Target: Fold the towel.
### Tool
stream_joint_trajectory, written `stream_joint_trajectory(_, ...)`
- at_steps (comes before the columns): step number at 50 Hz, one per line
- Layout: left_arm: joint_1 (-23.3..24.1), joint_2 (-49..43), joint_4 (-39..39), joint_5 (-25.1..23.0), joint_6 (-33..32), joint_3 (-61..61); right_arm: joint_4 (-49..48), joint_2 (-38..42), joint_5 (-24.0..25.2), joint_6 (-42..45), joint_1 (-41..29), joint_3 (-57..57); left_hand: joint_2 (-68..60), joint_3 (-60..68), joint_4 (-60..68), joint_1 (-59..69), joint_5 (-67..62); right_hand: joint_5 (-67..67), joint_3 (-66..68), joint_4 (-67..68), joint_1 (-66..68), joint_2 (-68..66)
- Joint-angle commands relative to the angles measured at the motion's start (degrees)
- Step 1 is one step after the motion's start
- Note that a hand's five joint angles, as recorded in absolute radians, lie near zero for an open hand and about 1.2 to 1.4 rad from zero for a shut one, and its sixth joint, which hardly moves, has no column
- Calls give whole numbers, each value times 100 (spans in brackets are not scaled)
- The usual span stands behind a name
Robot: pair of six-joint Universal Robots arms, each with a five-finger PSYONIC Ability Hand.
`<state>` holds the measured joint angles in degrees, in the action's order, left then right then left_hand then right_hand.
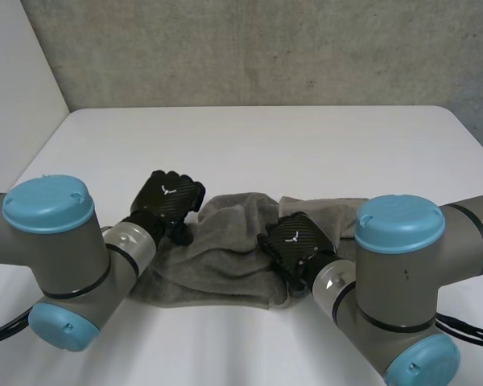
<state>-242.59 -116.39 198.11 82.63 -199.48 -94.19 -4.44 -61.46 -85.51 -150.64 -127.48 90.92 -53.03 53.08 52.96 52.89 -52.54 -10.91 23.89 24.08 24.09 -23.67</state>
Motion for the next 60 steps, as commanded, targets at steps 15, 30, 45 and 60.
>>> stream_joint_trajectory(15, -43, 827, -272, -124, 103, -100, 470, -507, 562, 158, 267, -30, -479, 473, 485, 493, 472, -1121, 823, 804, 803, -845)
stream_joint_trajectory(30, -772, 1804, -844, -186, -433, -1392, 576, -666, 579, 264, 707, -110, 2263, -2268, -2256, -2249, 3214, -1054, 756, 736, 736, -778)
stream_joint_trajectory(45, -1519, 1654, -950, -520, -1356, -2007, 541, -622, 579, 272, 663, -40, 3070, -3076, -3064, -3056, 4021, -1054, 756, 736, 736, -778)
stream_joint_trajectory(60, -1546, 864, -871, -555, -1365, -1788, 515, -604, 562, 395, 654, 39, 2953, -2958, -2946, -2939, 3904, -1054, 756, 736, 736, -778)
